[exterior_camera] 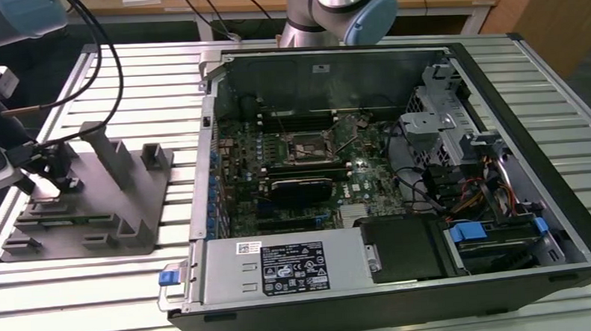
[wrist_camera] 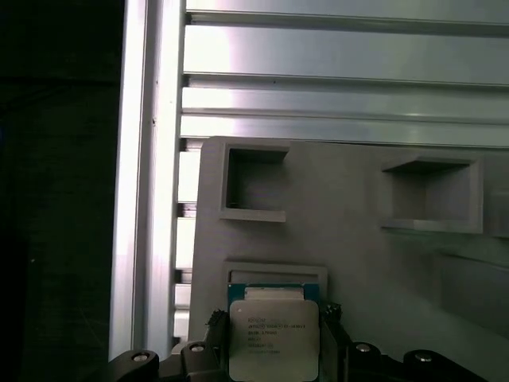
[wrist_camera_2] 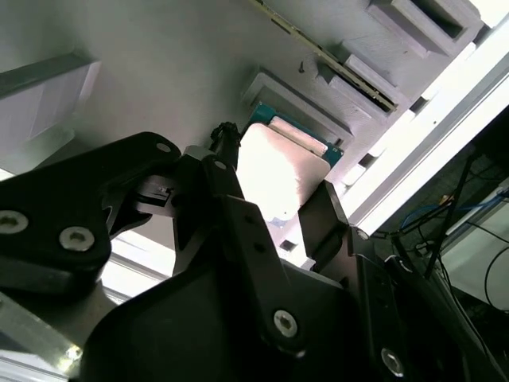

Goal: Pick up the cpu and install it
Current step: 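Pick up the cpu and move it towards the insertion slot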

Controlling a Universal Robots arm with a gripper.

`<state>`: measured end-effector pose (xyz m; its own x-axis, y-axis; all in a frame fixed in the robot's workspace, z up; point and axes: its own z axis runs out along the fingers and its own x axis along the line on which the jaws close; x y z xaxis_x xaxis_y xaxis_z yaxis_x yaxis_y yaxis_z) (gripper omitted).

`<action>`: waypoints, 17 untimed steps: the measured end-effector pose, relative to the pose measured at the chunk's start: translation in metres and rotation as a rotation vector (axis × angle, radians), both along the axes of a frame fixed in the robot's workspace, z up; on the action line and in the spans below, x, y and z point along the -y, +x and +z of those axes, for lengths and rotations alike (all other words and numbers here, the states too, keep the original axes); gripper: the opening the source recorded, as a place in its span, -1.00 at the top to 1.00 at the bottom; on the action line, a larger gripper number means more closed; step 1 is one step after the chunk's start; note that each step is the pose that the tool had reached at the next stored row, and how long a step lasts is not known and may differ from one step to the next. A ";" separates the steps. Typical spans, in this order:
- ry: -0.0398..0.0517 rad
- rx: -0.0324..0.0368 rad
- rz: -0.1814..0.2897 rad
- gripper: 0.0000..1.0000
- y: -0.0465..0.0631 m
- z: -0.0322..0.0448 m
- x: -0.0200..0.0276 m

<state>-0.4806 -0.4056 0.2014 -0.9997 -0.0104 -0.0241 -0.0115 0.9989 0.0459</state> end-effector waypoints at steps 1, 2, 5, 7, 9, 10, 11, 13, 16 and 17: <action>0.0000 0.0001 0.000 -0.09 0.000 0.0005 0.0000; 0.0001 0.0001 0.000 -0.09 0.000 0.0010 0.0000; 0.0001 0.0001 0.000 -0.09 0.000 0.0026 0.0000; 0.0000 0.0000 0.000 -0.09 0.000 0.0035 0.0000; 0.0000 0.0001 0.000 -0.09 0.000 0.0045 0.0000; 0.0001 0.0001 0.000 -0.09 0.000 0.0049 0.0000; 0.0000 0.0000 0.000 -0.09 0.000 0.0054 0.0000; 0.0000 0.0000 0.000 -0.09 0.000 0.0065 0.0000; 0.0000 -0.0001 0.000 -0.09 0.000 0.0088 0.0000; 0.0000 0.0000 0.000 -0.09 0.000 0.0097 0.0000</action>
<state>-0.4806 -0.4056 0.2111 -0.9997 -0.0104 -0.0241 -0.0115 0.9989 0.0459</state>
